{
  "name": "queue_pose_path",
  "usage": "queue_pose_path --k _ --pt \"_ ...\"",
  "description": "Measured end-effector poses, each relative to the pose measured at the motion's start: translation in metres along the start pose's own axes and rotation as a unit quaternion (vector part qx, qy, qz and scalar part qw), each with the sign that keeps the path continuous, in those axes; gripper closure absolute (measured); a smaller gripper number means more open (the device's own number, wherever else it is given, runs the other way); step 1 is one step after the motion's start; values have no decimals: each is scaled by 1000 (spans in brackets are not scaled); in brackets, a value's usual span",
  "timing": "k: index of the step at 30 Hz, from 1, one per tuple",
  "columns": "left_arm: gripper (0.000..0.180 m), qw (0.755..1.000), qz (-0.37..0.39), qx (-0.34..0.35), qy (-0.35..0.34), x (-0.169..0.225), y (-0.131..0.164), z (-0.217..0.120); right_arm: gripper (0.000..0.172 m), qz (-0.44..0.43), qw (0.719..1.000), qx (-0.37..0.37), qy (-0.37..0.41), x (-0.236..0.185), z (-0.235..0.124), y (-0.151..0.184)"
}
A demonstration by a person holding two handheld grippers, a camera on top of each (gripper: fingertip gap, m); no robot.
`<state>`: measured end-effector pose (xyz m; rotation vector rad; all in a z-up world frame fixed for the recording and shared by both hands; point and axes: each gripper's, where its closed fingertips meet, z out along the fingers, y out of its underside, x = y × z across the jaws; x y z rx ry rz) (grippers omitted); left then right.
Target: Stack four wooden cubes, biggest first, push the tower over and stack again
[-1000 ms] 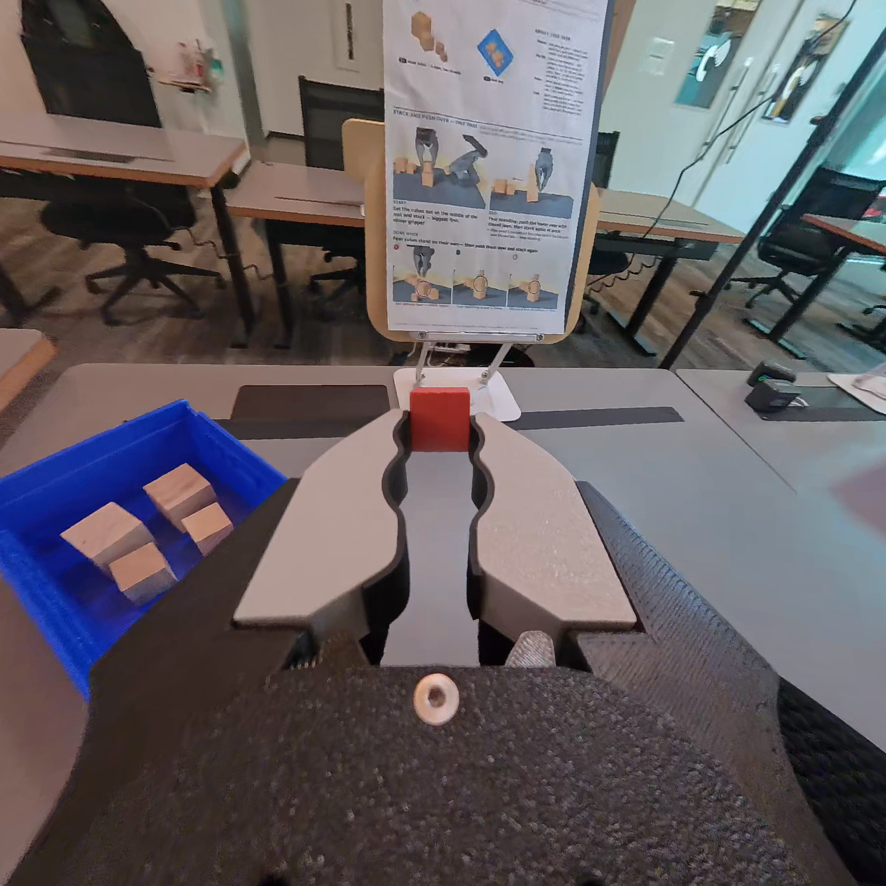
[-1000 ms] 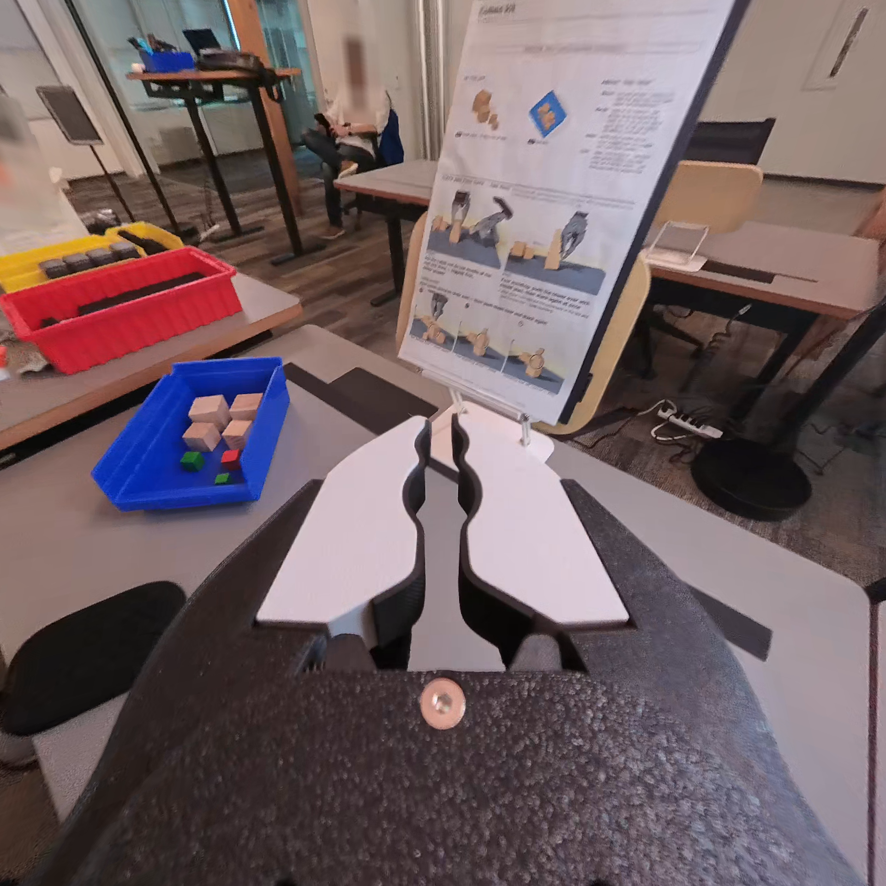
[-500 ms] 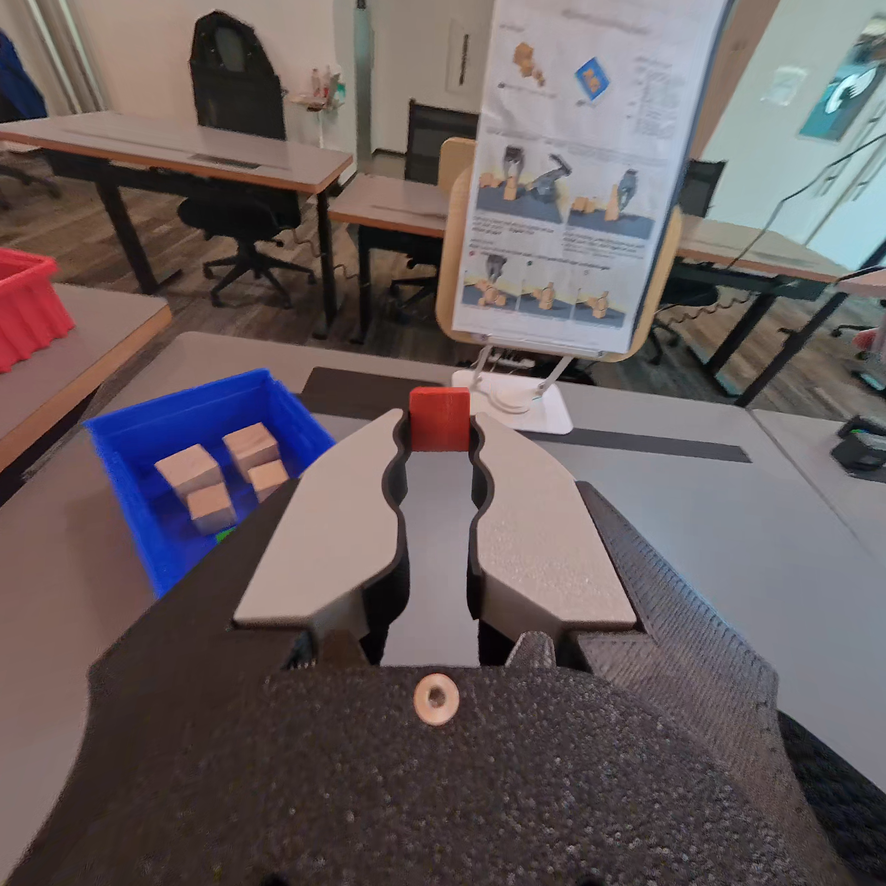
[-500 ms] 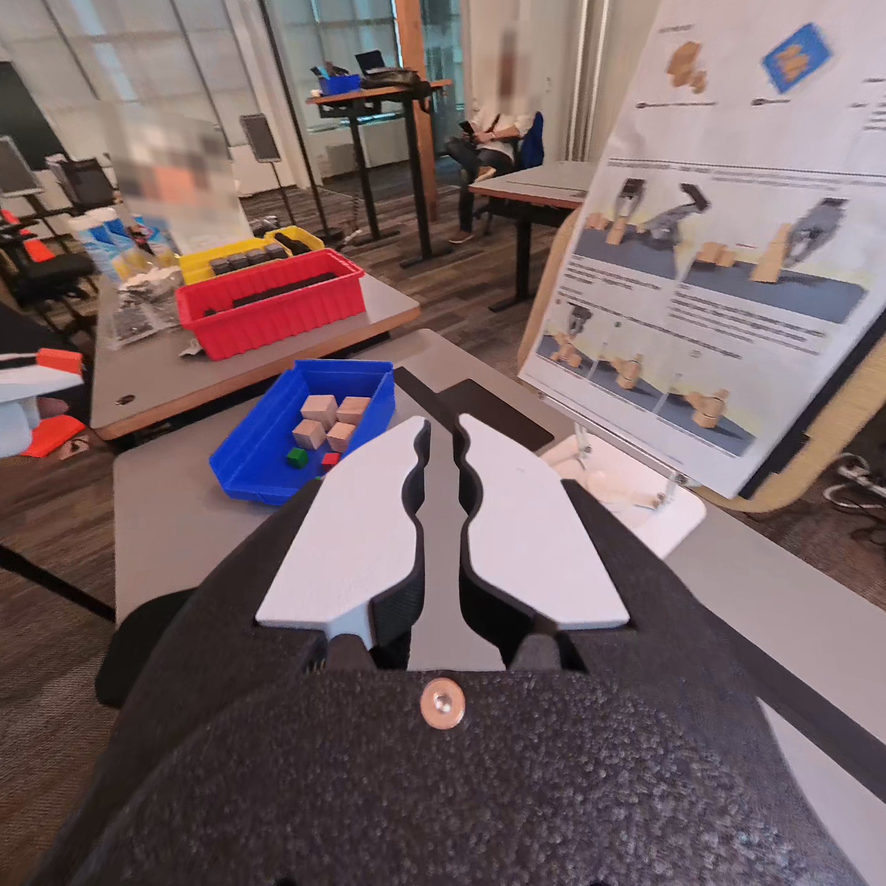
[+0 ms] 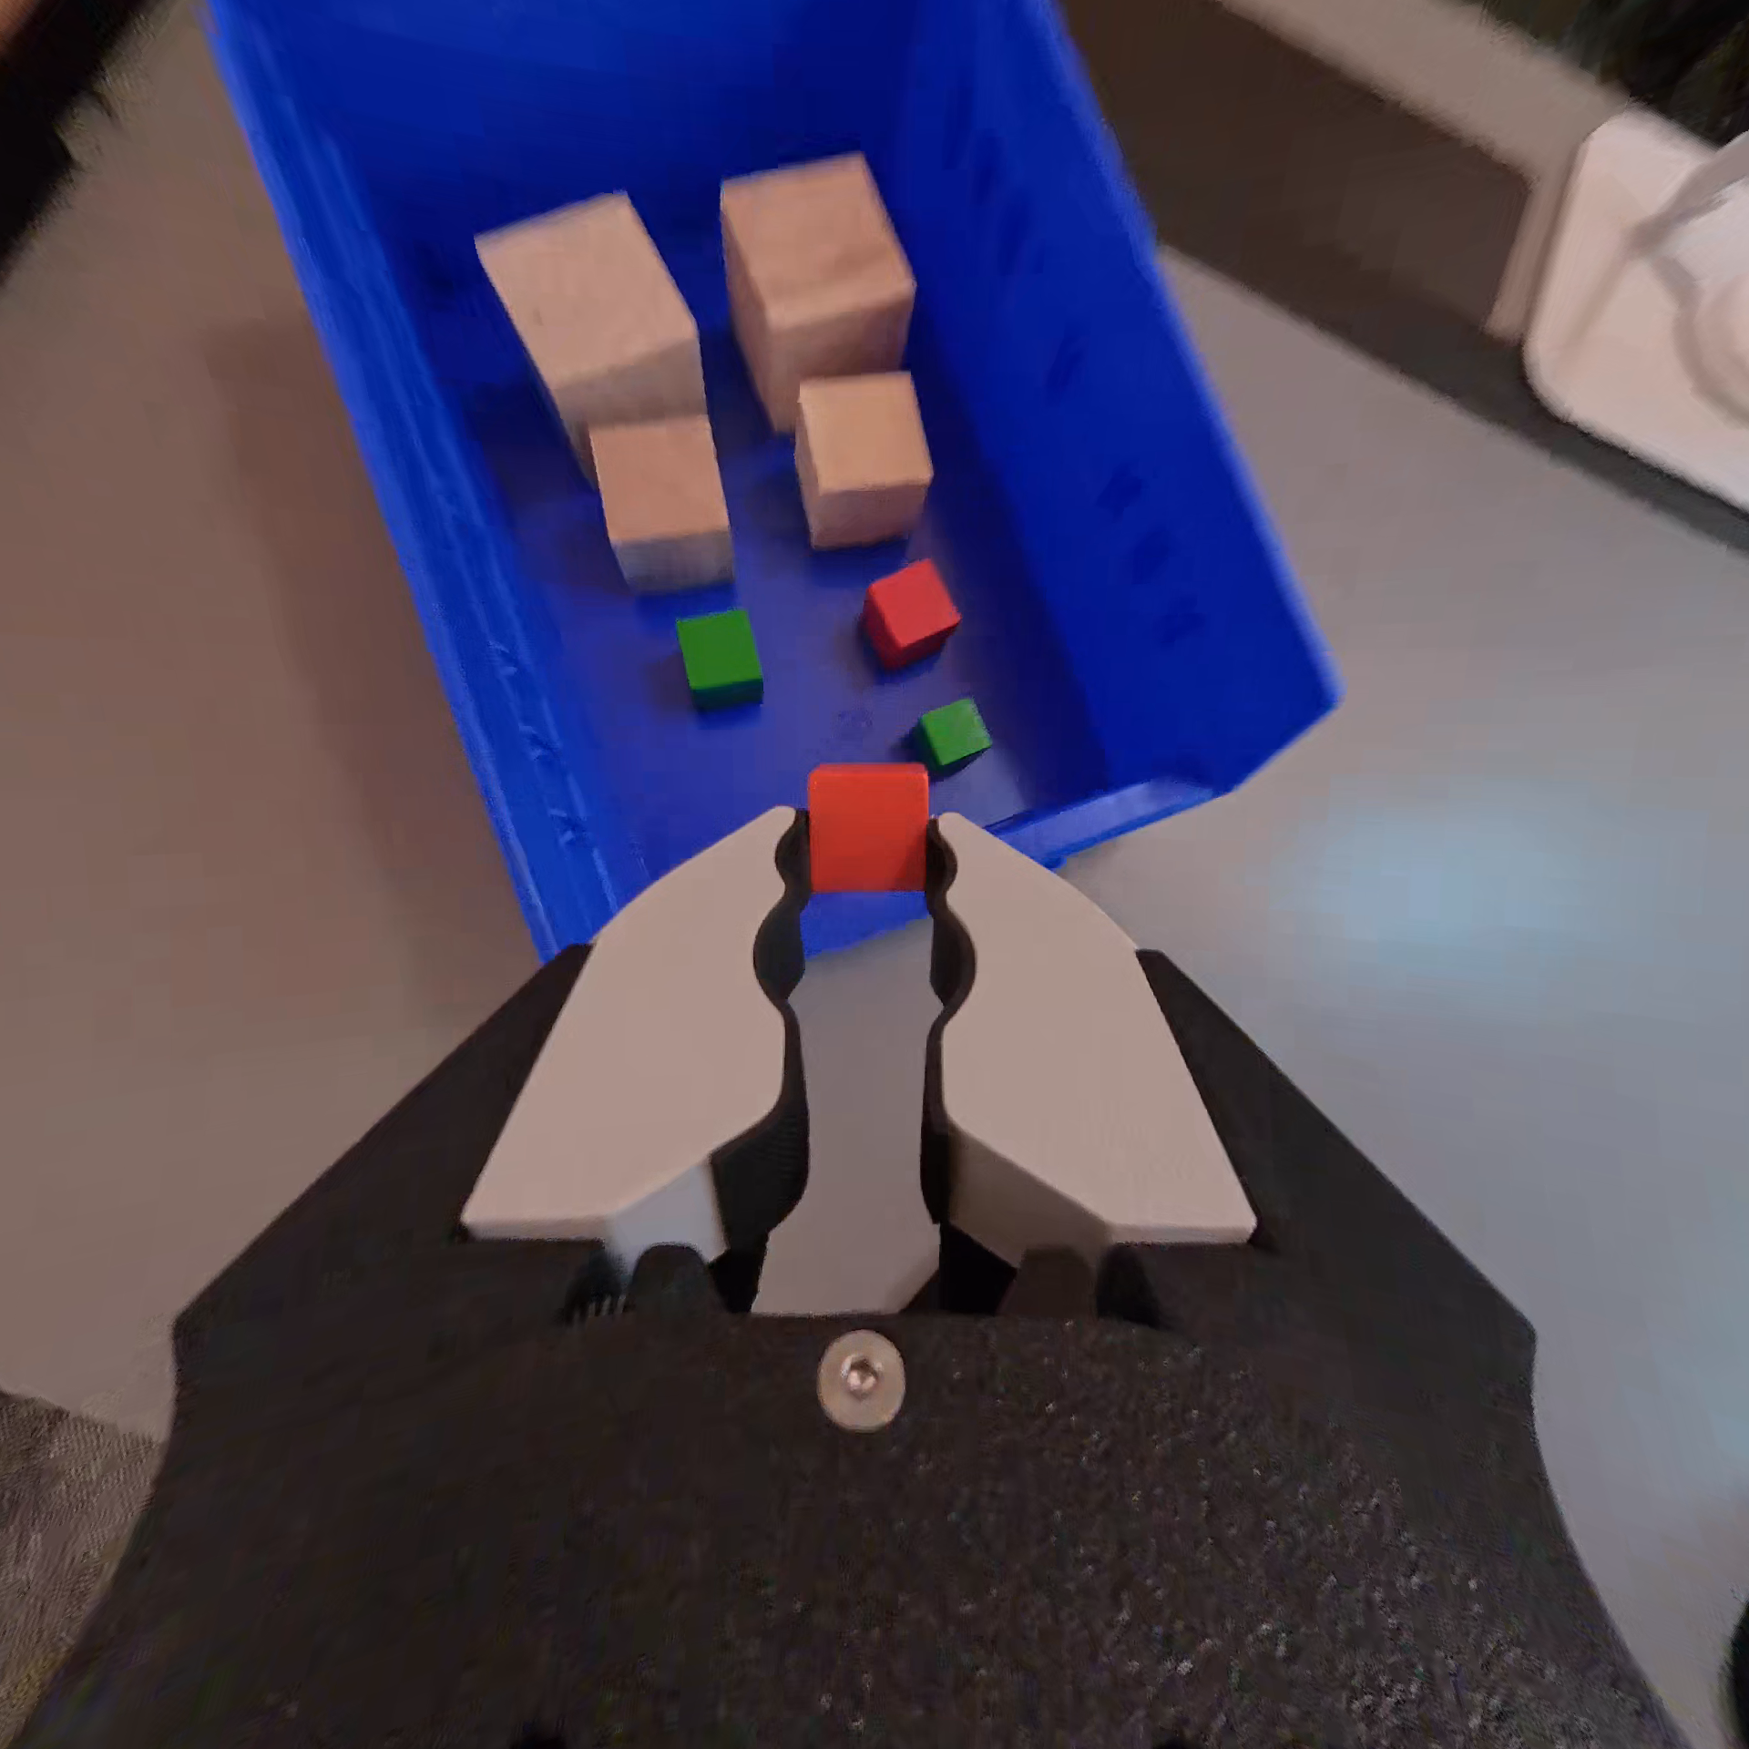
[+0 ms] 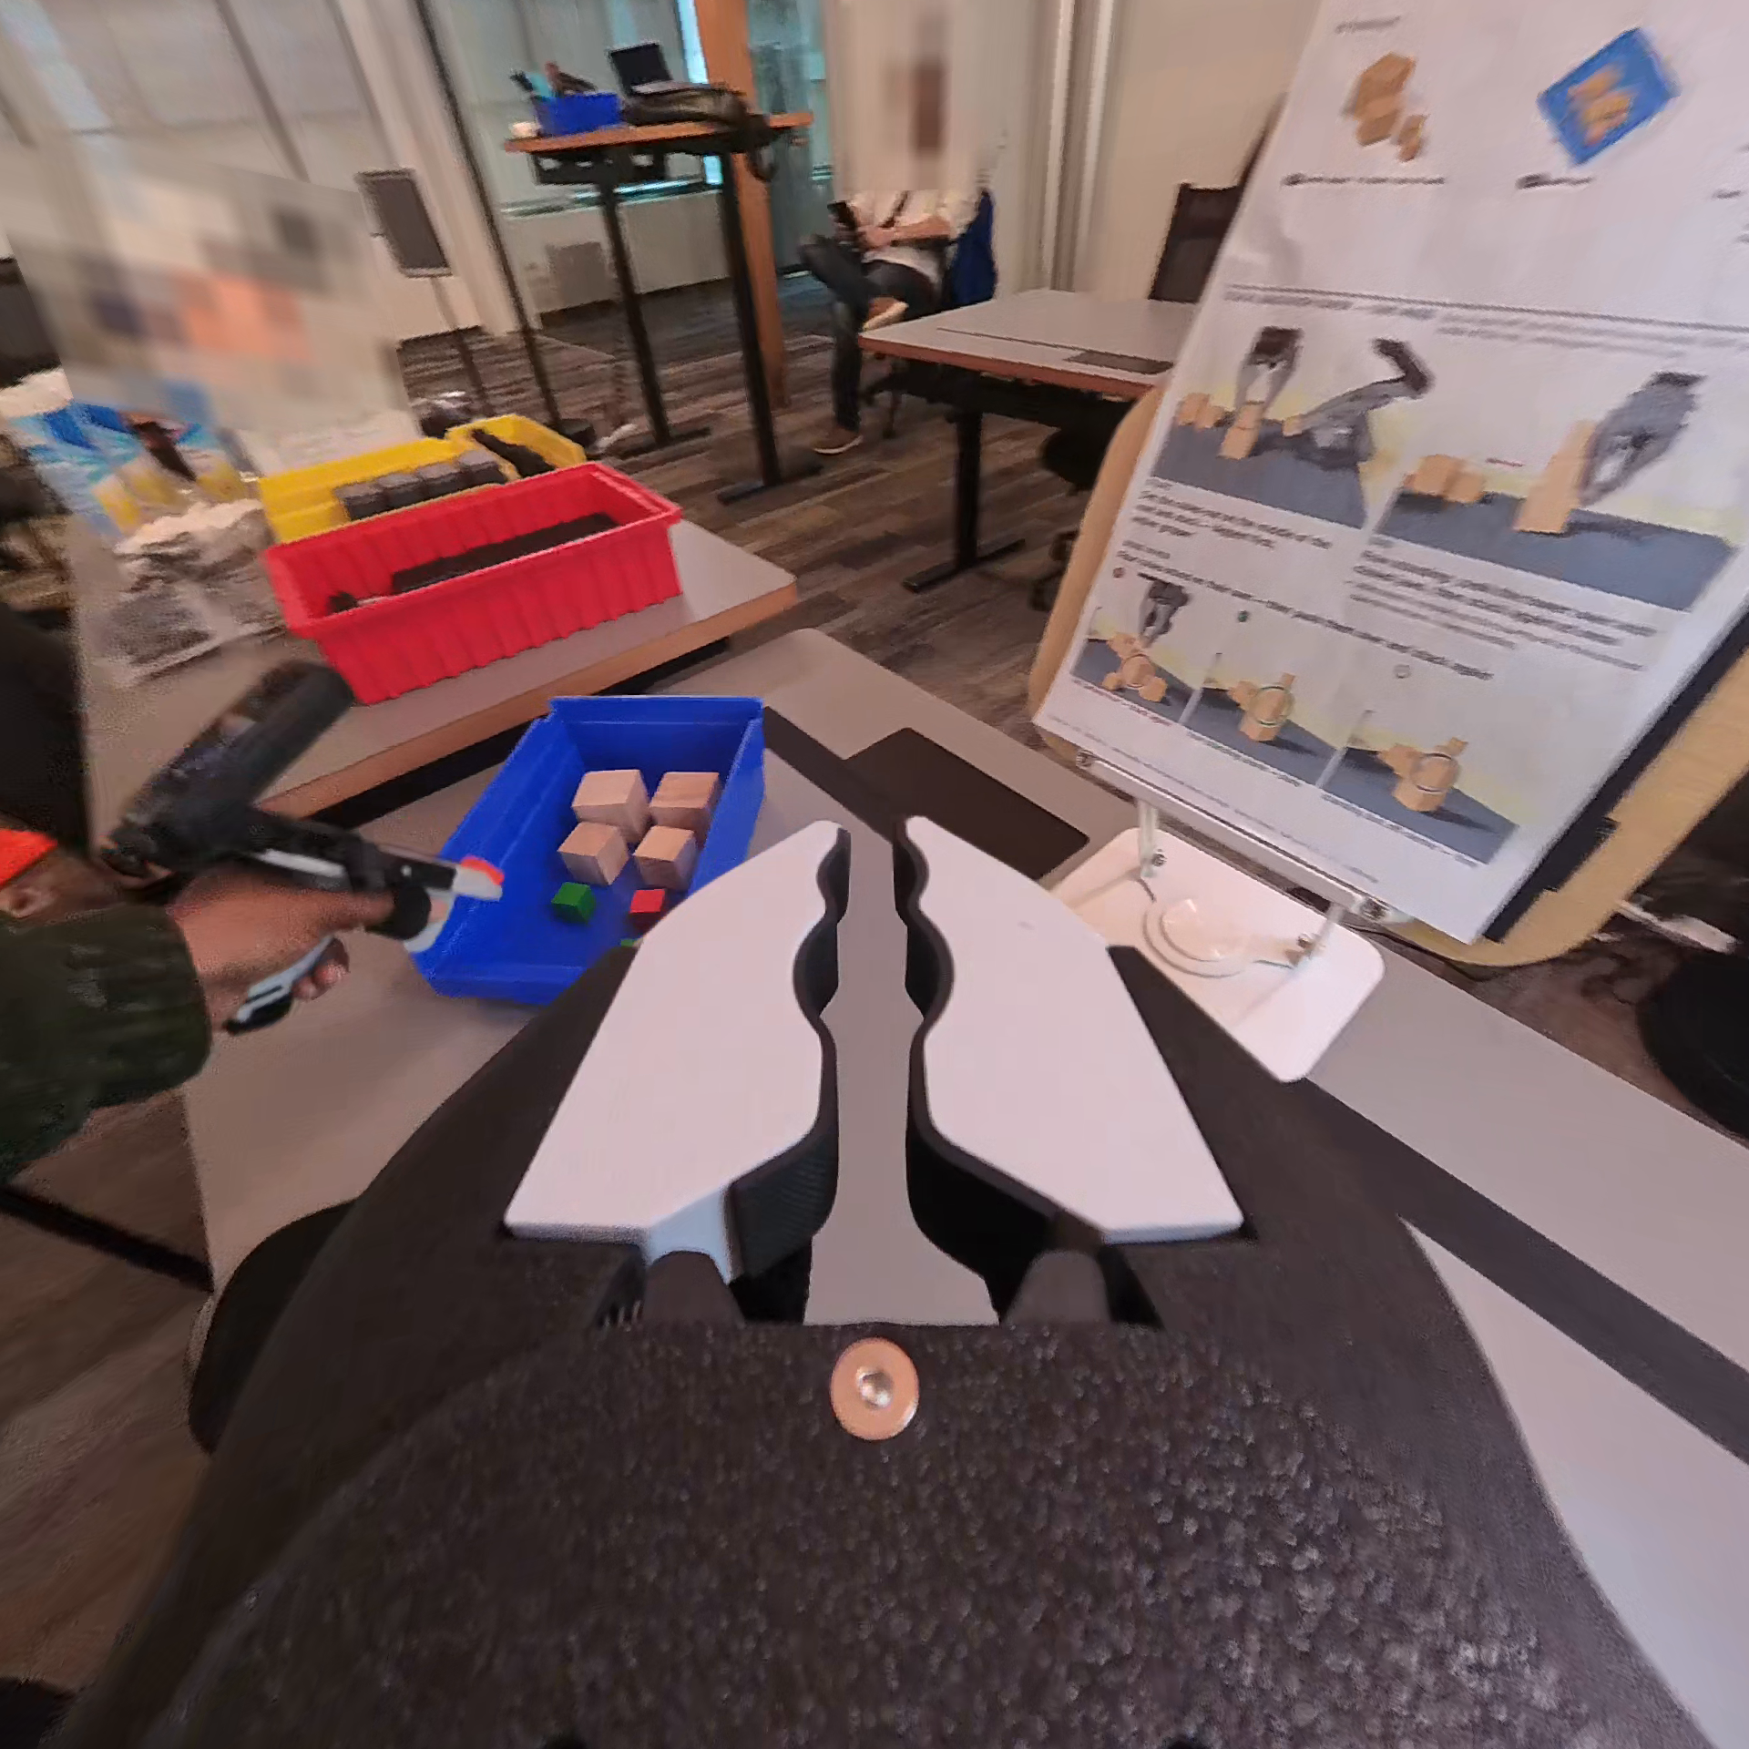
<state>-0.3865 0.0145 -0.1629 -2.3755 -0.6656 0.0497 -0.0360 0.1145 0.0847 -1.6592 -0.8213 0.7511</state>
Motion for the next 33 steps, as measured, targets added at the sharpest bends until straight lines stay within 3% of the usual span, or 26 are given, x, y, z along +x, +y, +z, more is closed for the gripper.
queue_pose_path --k 4,10,13,20,26,30,33 --pt "158 995 10 -99 -28 -19 24 53 164 6 998 -3 66 -7 -21 -1" --pt "158 981 -13 -183 -60 -28 34 90 164 14 995 -3 99 -5 -31 5" --pt "158 972 -66 -211 -81 -36 43 104 164 2 996 -10 91 -1 -29 8" --pt "158 961 -139 -217 -103 -41 44 115 164 16 998 -10 64 11 -31 10" --pt "151 957 -155 -224 -99 -41 46 114 164 22 999 -5 49 19 -27 9" --pt "151 967 -127 -198 -94 -36 39 104 164 22 999 5 42 18 -23 3" --pt "160 982 -94 -139 -82 -29 21 89 164 18 999 6 34 11 -18 0"
